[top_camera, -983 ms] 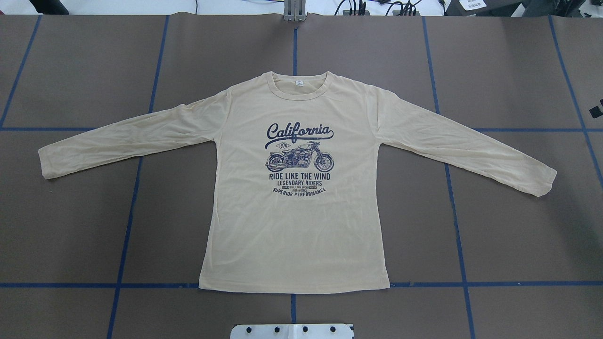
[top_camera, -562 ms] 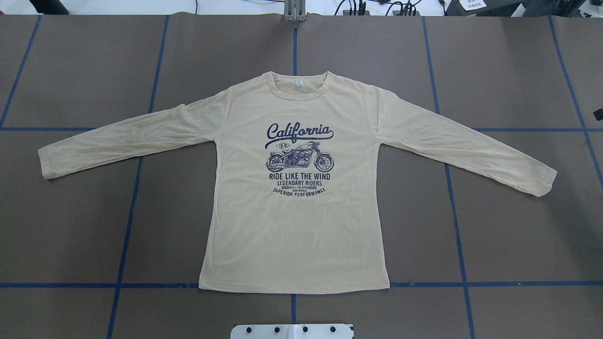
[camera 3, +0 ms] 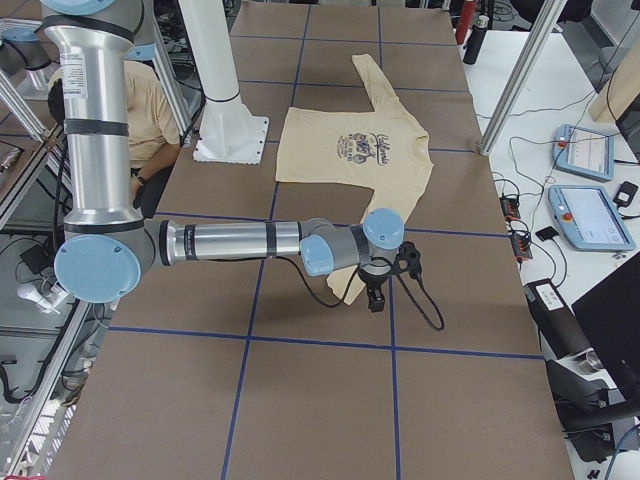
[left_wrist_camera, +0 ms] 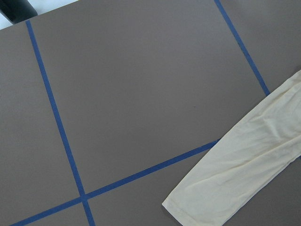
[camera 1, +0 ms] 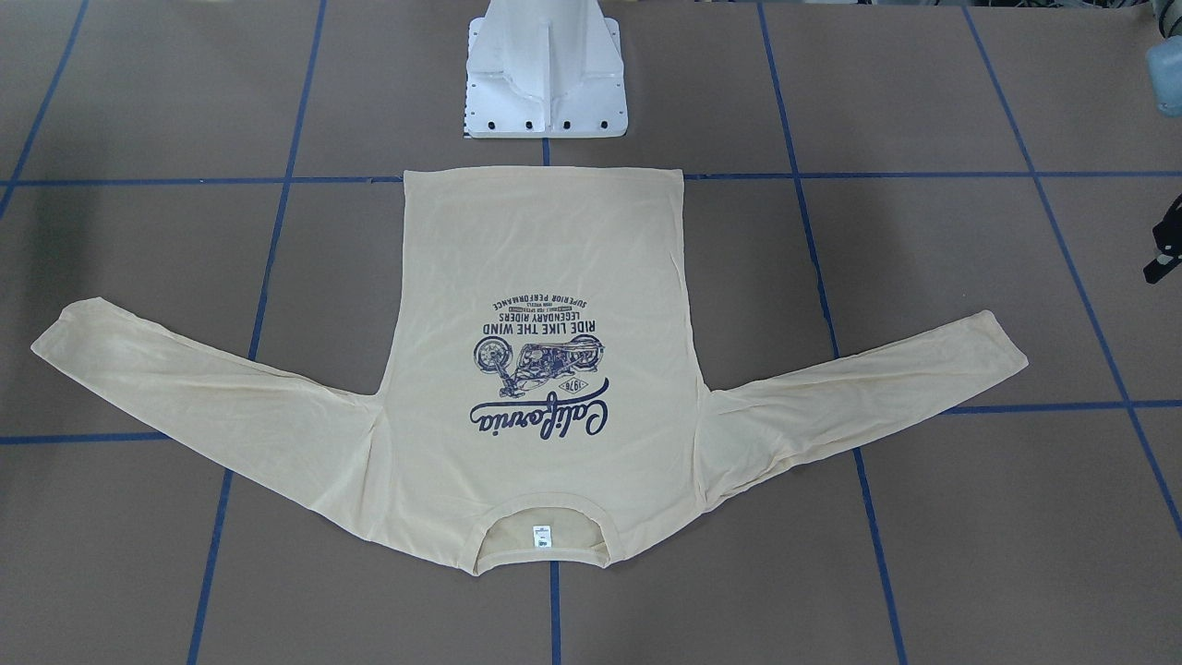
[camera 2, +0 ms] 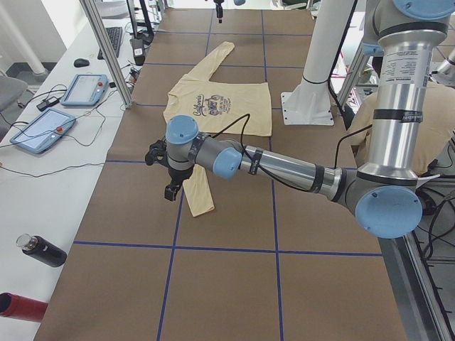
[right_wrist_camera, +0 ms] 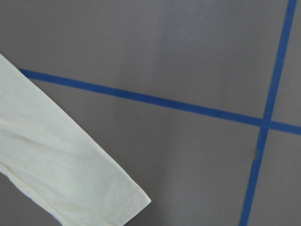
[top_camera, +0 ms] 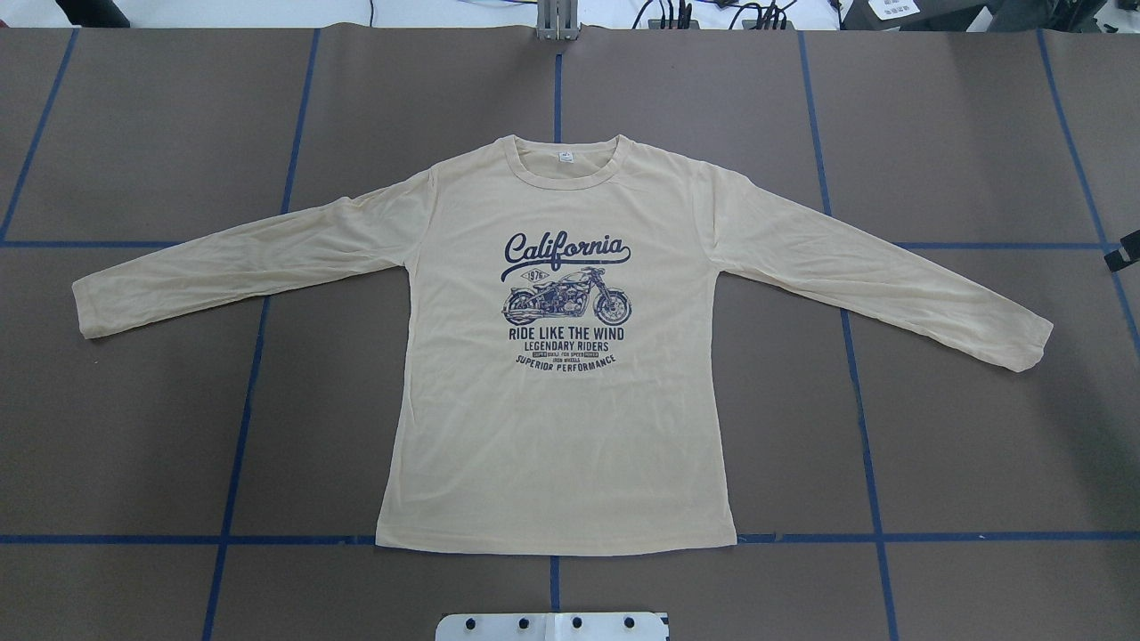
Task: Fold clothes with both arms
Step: 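Move the right gripper in toward the shirt's sleeve nearest it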
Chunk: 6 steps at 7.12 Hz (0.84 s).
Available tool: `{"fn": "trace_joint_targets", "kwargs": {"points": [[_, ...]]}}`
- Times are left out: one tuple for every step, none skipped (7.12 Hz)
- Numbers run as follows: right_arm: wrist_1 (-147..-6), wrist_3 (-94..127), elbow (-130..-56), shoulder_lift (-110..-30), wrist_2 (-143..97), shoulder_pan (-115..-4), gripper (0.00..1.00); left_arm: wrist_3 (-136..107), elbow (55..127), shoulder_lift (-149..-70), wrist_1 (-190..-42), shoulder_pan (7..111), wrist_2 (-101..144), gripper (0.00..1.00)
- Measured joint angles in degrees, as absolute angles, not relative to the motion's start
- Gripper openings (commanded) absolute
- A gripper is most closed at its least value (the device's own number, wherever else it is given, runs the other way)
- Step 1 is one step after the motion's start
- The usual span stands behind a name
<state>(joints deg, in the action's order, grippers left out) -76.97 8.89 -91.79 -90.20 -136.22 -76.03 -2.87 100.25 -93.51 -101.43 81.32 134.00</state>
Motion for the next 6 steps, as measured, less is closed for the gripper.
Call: {"fn": "trace_joint_targets", "kwargs": {"points": [[-76.79, 11.77, -91.77, -90.58, -135.7, -73.81, 1.0, -2.91, 100.25, -93.51, -101.46, 81.31, 134.04, 0.99], [-76.05, 15.51, -91.55, -90.72, -135.36, -71.78, 0.98, -2.95, 100.28, -93.54, -101.46, 81.3, 134.09, 0.99], [-74.31, 20.43, -91.06, -90.76, -134.85, -69.65, 0.97, -2.98, 100.38, -93.57, -101.49, 81.3, 134.11, 0.99], [-71.68, 26.15, -90.43, -90.81, -133.59, -67.44, 0.96, -2.98, 100.47, -93.61, -101.5, 81.3, 134.12, 0.99], [-68.59, 30.51, -89.17, -90.84, -132.12, -65.93, 0.96, -2.99, 100.49, -93.68, -101.51, 81.3, 134.12, 0.99], [-65.72, 33.73, -87.51, -90.79, -131.38, -65.18, 0.96, -2.99, 100.5, -93.73, -101.51, 81.3, 134.12, 0.99]]}}
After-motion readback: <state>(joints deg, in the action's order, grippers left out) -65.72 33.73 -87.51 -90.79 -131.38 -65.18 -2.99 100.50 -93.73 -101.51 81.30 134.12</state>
